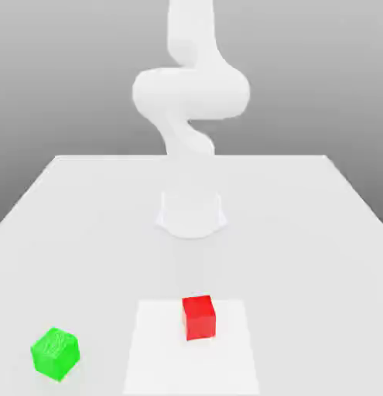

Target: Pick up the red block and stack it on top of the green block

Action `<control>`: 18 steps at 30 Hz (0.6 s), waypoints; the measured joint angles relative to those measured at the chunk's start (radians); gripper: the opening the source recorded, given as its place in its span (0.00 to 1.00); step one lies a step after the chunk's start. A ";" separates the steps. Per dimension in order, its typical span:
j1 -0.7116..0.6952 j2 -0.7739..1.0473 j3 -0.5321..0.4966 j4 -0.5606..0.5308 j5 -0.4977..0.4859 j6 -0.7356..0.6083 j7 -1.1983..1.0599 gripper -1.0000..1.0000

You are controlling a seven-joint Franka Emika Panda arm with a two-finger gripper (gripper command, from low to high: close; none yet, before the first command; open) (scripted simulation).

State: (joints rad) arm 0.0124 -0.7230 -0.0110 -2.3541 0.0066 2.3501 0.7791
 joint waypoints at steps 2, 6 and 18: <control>0.010 0.075 -0.008 -0.050 0.007 0.048 -0.021 0.50; 0.030 0.221 -0.022 -0.147 0.018 0.141 -0.059 0.50; 0.060 0.673 -0.028 -0.441 0.000 0.429 -0.138 0.50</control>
State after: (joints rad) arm 0.0722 -0.0496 -0.0386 -2.7949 0.0066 2.7789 0.6412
